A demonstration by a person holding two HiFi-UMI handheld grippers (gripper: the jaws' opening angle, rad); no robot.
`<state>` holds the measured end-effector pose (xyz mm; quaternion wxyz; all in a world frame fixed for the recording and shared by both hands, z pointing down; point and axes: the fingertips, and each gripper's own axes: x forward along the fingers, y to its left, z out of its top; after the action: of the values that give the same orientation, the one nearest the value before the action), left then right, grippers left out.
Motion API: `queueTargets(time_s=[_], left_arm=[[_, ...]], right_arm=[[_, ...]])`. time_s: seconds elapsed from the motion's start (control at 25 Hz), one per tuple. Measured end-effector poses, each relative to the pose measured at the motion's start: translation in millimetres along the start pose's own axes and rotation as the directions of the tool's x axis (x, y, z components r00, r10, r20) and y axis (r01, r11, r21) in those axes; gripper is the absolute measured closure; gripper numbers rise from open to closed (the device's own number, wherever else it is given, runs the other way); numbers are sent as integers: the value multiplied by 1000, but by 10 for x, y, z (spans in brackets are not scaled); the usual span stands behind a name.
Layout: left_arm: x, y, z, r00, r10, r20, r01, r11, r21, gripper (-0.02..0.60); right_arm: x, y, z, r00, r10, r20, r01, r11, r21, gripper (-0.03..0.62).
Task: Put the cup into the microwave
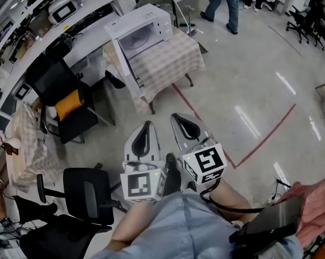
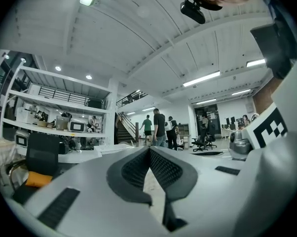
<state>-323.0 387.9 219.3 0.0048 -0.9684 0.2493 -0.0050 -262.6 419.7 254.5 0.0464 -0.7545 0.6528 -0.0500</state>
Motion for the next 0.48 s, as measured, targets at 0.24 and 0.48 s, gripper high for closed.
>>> queueTargets(time_s=[0.24, 0.48], left_arm=[[510, 429, 15, 1000, 13, 14, -13, 1000, -21, 581], [1036, 981, 60, 999, 37, 12, -36, 999, -25, 581]], right_arm=[[645, -151, 33, 1000, 9, -9, -9, 1000, -14, 592], [1398, -237, 100, 999, 30, -16, -30, 999, -15, 592]])
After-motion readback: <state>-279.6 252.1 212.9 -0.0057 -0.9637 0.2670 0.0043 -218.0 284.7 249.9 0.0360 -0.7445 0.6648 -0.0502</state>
